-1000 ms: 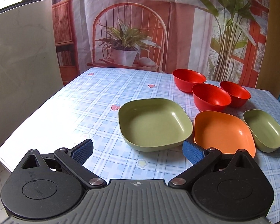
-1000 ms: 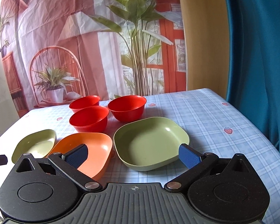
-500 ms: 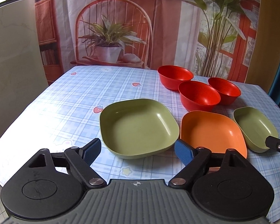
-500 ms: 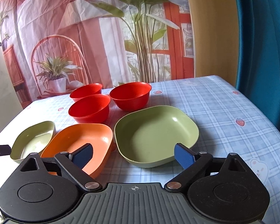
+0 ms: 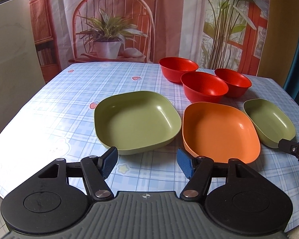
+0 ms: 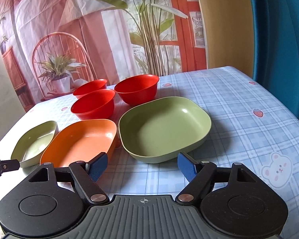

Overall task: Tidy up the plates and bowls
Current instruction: 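Move the left gripper toward the rim of the orange square plate, then close the left gripper on the orange plate rim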

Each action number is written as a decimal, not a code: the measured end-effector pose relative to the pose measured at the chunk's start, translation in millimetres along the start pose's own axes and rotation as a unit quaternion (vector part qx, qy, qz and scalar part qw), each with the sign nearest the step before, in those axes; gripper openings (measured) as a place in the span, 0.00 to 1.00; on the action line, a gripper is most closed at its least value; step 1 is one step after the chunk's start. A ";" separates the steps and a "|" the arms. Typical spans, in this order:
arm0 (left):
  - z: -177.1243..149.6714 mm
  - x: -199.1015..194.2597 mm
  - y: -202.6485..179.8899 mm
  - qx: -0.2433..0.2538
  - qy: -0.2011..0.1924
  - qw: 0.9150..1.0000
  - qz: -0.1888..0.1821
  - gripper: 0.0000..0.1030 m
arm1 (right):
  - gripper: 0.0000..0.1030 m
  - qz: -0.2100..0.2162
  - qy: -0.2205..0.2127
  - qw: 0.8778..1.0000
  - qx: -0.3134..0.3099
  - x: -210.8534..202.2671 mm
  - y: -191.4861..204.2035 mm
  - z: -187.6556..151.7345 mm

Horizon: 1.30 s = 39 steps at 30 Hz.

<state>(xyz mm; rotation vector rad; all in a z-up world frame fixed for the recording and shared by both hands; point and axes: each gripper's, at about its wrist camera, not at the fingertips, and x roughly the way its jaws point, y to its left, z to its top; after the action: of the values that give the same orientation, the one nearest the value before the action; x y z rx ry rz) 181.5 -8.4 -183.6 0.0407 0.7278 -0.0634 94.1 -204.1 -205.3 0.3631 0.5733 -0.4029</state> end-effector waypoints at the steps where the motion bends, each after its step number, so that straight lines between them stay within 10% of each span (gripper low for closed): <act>1: -0.1 -0.1 0.5 -0.001 0.000 1.000 0.000 0.67 | 0.73 0.001 0.001 1.000 -0.001 0.1 0.2 -0.1; 39: 31.7 15.5 -48.6 0.031 0.012 0.997 -0.077 0.53 | 0.59 -0.026 -0.025 0.999 0.012 10.7 -59.7 51.7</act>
<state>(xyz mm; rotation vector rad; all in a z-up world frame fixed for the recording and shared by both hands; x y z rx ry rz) 210.6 -59.4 -171.0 0.0440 0.7512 -0.2325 97.8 -280.9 -184.1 0.3615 0.5305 -0.4679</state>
